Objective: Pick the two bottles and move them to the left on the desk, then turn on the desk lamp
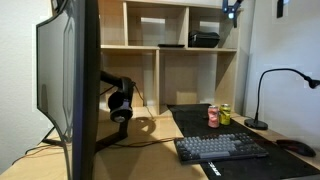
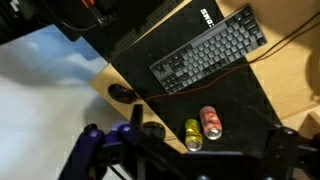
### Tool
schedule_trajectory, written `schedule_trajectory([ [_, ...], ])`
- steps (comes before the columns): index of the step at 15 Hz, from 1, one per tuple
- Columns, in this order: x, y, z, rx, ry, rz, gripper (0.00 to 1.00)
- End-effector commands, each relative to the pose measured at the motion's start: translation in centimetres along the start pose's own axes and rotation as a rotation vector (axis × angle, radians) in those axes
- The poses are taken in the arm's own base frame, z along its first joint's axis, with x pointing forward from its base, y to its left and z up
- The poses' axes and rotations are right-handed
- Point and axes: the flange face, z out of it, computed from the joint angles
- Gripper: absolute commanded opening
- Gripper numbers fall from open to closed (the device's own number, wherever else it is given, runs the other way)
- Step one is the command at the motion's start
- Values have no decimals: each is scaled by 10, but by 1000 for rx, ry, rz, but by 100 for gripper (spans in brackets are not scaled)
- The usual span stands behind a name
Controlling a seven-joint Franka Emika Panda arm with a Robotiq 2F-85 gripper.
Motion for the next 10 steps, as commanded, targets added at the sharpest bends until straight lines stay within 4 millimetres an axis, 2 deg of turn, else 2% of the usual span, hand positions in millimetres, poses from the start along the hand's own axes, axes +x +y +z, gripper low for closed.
schedule_trajectory([
  [1, 16, -20, 90, -128, -77, 138, 100],
  [3, 37, -26, 133, -170, -102, 254, 100],
  [4, 49, -27, 144, -191, -118, 310, 100],
  [5, 59, -27, 138, -210, -143, 364, 100],
  [6, 36, -23, 135, -188, -111, 287, 100],
  [7, 45, -24, 143, -200, -131, 324, 100],
  [9, 57, -26, 146, -201, -149, 353, 100],
  [10, 51, -30, 153, -224, -161, 343, 100],
])
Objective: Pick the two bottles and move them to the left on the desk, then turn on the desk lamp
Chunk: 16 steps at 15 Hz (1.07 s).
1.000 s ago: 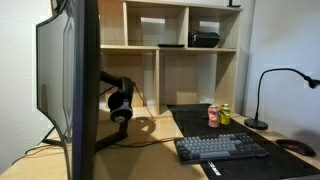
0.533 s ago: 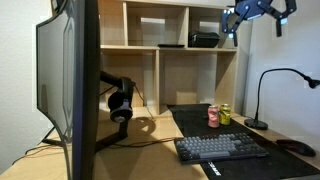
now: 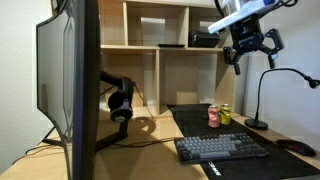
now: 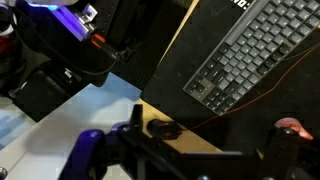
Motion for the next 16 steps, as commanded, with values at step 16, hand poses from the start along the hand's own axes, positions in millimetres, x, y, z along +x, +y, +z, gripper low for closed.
schedule_trajectory([
  [16, 104, -137, 135, 139, -81, 601, 100],
])
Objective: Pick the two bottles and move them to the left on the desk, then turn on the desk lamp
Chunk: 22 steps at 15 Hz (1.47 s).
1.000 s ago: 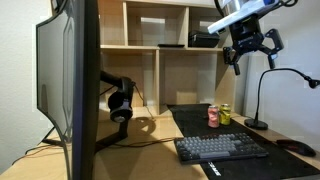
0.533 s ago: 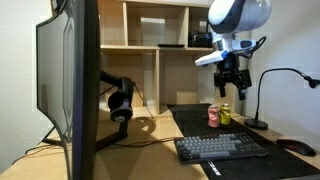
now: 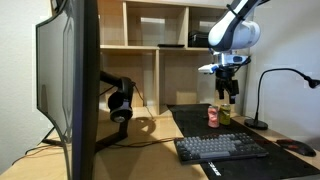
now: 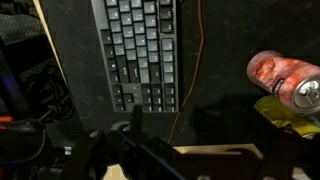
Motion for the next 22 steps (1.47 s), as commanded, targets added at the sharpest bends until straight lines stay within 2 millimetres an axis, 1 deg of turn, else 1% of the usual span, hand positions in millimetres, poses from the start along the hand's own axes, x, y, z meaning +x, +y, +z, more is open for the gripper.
schedule_trajectory([
  [1, -5, -11, 12, 50, 6, 10, 100],
  [3, -2, -35, 11, 156, -31, 112, 100],
  [5, 0, -54, 13, 259, -58, 166, 100],
  [6, 4, -63, 19, 281, -40, 201, 100],
  [8, 12, -76, 38, 297, -8, 238, 100],
  [9, 16, -80, 46, 273, 16, 261, 100],
  [10, 15, -65, 31, 269, -16, 231, 100],
  [11, 17, -68, 39, 261, -9, 240, 100],
  [12, 17, -69, 41, 257, -7, 240, 100],
  [13, 16, -69, 40, 260, -8, 239, 100],
  [14, 13, -69, 46, 249, 10, 213, 100],
  [17, 10, -80, 82, 233, 4, 242, 100],
  [19, 10, -88, 97, 234, -3, 263, 100],
  [20, 11, -93, 101, 244, -12, 275, 100],
  [21, 14, -97, 97, 244, -30, 291, 100],
  [22, 19, -101, 85, 274, -51, 301, 100],
])
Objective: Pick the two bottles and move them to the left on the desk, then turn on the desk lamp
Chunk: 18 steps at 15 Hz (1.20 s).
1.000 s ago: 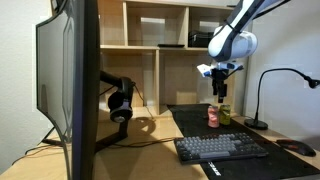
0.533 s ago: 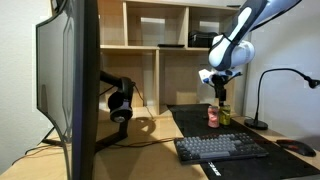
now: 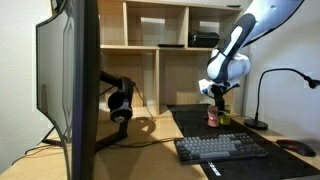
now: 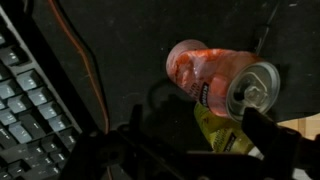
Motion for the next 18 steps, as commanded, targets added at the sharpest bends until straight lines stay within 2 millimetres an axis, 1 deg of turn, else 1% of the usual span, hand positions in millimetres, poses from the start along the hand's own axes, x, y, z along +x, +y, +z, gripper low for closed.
schedule_trajectory([
  [1, 6, -19, -20, 36, -44, 41, 100],
  [2, 11, -19, -36, 74, -57, 35, 100],
  [4, 13, -19, -56, 97, -97, -6, 100],
  [6, 15, -22, -68, 123, -112, -36, 100],
  [9, 11, -25, -60, 50, -122, -33, 100],
  [11, 6, -22, -45, -56, -114, -26, 100],
  [12, 8, -23, -56, 12, -109, -20, 100],
  [14, 6, -18, -47, -32, -103, -20, 100],
  [16, 3, -17, -40, -22, -86, -29, 100],
  [18, -4, -17, -26, -21, -85, -37, 100],
])
